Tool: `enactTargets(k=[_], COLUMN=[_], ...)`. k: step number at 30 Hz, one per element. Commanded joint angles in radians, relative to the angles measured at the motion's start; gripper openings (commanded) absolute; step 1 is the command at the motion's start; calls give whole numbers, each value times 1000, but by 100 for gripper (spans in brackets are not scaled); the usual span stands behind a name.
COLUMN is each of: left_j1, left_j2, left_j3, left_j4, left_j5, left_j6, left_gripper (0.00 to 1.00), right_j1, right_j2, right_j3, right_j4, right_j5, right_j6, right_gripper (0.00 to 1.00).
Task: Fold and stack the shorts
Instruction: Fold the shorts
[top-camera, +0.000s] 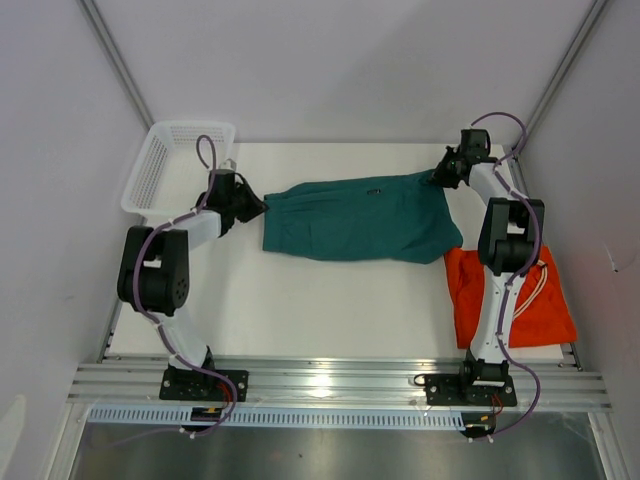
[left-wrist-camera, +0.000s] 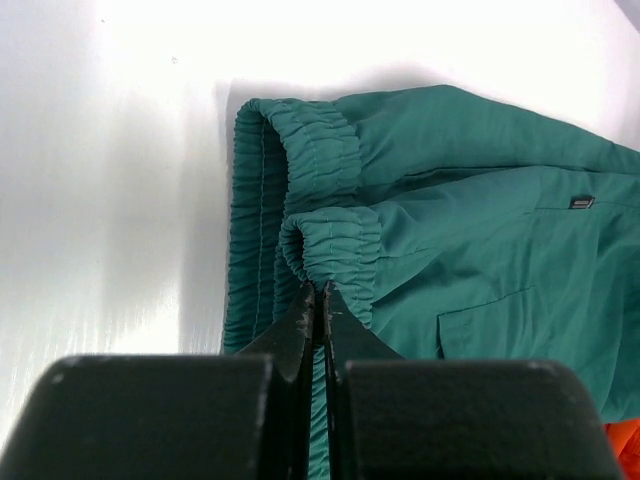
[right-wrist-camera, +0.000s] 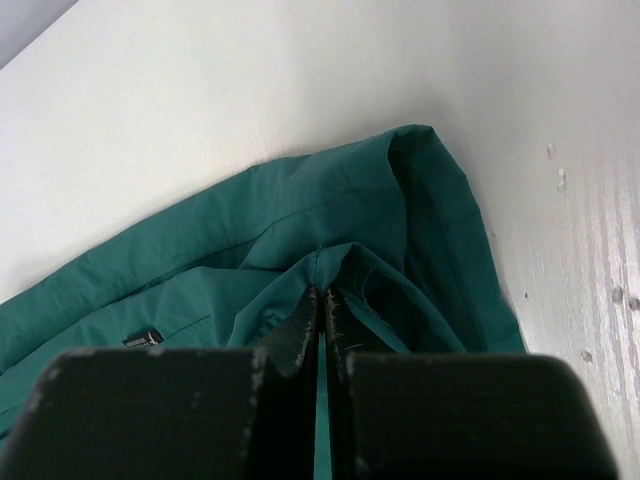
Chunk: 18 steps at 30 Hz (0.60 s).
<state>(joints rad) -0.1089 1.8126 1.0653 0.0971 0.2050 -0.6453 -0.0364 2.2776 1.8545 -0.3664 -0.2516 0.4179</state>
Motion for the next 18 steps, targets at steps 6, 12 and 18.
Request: enactTargets(k=[6,12,18], left_j1=[3,3,3], left_j2=[-156,-228,-223], left_j3=[-65,-105,-74], left_j4=[117,173,207], left_j5=[-45,-70,-81], left_j6=[27,13,7], left_gripper=[0,0,0], right_j1=[-16,-39,-43], right_j2=[-147,-182,-113], right_j3=[-46,-40,86], right_j4=[61,89,49], right_j5=[32,54,43], right_j6=[25,51,58], right_gripper=[0,0,0])
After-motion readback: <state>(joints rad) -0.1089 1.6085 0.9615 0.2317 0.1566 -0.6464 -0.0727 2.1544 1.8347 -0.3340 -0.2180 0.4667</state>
